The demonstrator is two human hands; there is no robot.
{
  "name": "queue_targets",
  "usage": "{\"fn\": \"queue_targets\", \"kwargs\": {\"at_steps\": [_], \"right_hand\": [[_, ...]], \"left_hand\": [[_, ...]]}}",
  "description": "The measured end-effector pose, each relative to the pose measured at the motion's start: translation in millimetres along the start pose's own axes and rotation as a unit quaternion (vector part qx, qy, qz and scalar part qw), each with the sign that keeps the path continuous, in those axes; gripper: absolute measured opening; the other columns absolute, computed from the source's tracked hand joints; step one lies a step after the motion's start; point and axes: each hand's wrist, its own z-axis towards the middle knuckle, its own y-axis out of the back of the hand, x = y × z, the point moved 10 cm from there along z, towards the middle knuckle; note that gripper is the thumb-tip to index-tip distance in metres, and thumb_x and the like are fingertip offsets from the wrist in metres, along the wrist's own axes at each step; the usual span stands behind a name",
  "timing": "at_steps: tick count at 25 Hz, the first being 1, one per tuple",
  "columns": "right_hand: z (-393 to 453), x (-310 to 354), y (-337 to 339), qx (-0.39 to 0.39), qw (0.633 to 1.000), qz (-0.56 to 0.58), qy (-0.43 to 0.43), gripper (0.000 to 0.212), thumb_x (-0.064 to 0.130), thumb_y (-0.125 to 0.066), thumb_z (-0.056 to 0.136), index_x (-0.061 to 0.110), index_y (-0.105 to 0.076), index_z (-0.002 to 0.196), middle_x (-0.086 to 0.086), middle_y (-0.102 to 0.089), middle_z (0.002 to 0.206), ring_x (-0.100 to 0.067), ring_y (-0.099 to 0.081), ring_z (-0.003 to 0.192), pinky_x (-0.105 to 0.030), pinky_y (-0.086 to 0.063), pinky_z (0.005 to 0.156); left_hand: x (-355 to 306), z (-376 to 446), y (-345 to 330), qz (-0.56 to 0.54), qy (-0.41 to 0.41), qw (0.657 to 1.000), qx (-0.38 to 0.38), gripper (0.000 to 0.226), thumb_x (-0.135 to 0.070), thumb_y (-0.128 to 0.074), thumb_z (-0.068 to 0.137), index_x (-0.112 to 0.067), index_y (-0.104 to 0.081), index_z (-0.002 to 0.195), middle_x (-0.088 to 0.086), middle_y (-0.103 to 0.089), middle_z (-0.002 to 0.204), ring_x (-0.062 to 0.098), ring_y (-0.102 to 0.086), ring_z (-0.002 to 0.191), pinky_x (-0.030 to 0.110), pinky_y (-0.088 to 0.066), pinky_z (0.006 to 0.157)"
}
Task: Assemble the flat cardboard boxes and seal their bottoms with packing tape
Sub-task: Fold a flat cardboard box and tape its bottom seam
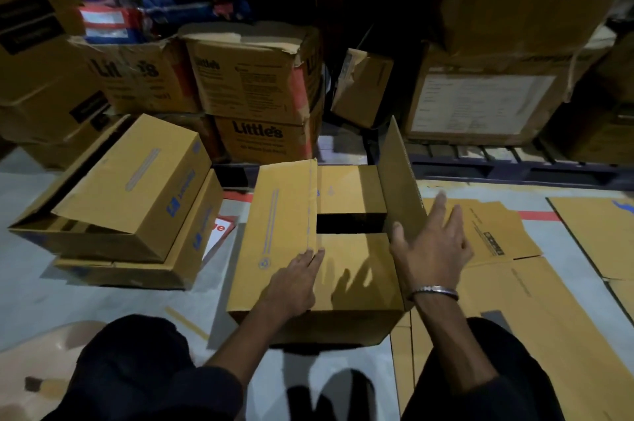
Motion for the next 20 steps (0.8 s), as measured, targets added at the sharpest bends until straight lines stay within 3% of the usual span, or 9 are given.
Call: {"fn": "queue_targets", "kwargs": {"at_steps": [3,5,8,10,13,15,16,18,20], "right_hand": [[-12,-1,-19,0.153,0.983,0.102,-0.023,0.058,0.051,-0.058,0.099,0.02,-0.044,0.146,-0.013,-0.063,0.134,-0.036,-0.061,0.117,-0.047,-0.054,0.095],[-22,19,-30,0.163,0.971,0.173,-0.004,0.05,0.054,-0.049,0.104,0.023,-0.05,0.143,-0.008,-0.066,0.132,-0.033,-0.063,0.117,-0.041,-0.053,0.094],[-35,32,-80,0.206,0.958,0.2,0.012,0.07,0.075,-0.024,0.099,0.029,-0.056,0.142,-0.002,-0.061,0.14,-0.028,-0.056,0.129,-0.045,-0.046,0.105],[-44,23,-134,0.291,0.95,0.107,0.036,0.081,0.086,-0.016,0.09,0.037,-0.063,0.135,-0.004,-0.056,0.143,-0.028,-0.046,0.138,-0.057,-0.039,0.11],[-49,3,-173,0.35,0.935,-0.022,0.06,0.036,0.065,-0.053,0.096,0.049,-0.07,0.124,-0.004,-0.048,0.147,-0.032,-0.026,0.151,-0.062,-0.033,0.111],[-42,-8,-170,0.314,0.948,-0.029,0.037,0.03,0.053,-0.069,0.092,0.048,-0.07,0.122,-0.003,-0.043,0.153,-0.032,-0.022,0.152,-0.061,-0.033,0.111],[-39,-18,-168,0.293,0.955,-0.04,0.007,0.047,0.056,-0.075,0.086,0.046,-0.064,0.13,-0.005,-0.04,0.156,-0.033,-0.022,0.151,-0.062,-0.034,0.109],[-35,-50,-165,0.27,0.955,-0.048,-0.115,0.109,0.071,-0.084,0.064,0.036,-0.034,0.154,-0.011,-0.028,0.163,-0.038,-0.022,0.151,-0.067,-0.035,0.109],[-45,-75,-176,0.298,0.921,0.046,-0.245,0.15,0.075,-0.089,0.046,0.024,-0.009,0.162,-0.017,-0.021,0.166,-0.044,-0.027,0.149,-0.066,-0.038,0.11]], "left_hand": [[3,-2,-8,-0.015,0.018,1.0,-0.018,0.076,-0.016,-0.046,0.105,-0.021,-0.003,0.166,0.004,-0.011,0.174,0.023,-0.015,0.159,0.044,-0.04,0.117],[11,-6,-8,-0.031,0.073,0.996,-0.046,0.067,-0.028,-0.047,0.107,-0.022,-0.014,0.165,0.007,-0.017,0.172,0.026,-0.019,0.158,0.046,-0.036,0.119],[46,-21,-10,-0.021,0.228,0.97,-0.084,0.074,-0.067,-0.045,0.1,-0.027,-0.027,0.16,0.013,-0.023,0.168,0.035,-0.023,0.153,0.055,-0.029,0.117],[67,-31,-18,-0.052,0.295,0.951,-0.081,0.095,-0.087,-0.038,0.087,-0.029,-0.023,0.161,0.017,-0.017,0.169,0.039,-0.017,0.154,0.061,-0.024,0.117],[83,-40,-16,-0.064,0.322,0.939,-0.102,0.091,-0.087,-0.03,0.089,-0.034,-0.022,0.162,0.019,-0.015,0.17,0.041,-0.015,0.154,0.066,-0.023,0.117],[93,-46,-14,-0.084,0.333,0.933,-0.11,0.083,-0.082,-0.034,0.093,-0.036,-0.024,0.162,0.02,-0.015,0.169,0.042,-0.016,0.153,0.068,-0.026,0.116],[99,-50,-15,-0.111,0.347,0.924,-0.111,0.087,-0.082,-0.039,0.091,-0.036,-0.022,0.162,0.02,-0.014,0.169,0.042,-0.016,0.153,0.068,-0.026,0.115],[115,-58,-24,-0.2,0.397,0.889,-0.106,0.113,-0.088,-0.055,0.078,-0.031,-0.01,0.165,0.022,-0.011,0.169,0.043,-0.016,0.153,0.066,-0.026,0.115],[125,-65,-33,-0.289,0.441,0.844,-0.1,0.14,-0.09,-0.07,0.062,-0.026,0.001,0.165,0.024,-0.015,0.167,0.045,-0.023,0.151,0.063,-0.031,0.113]]}}
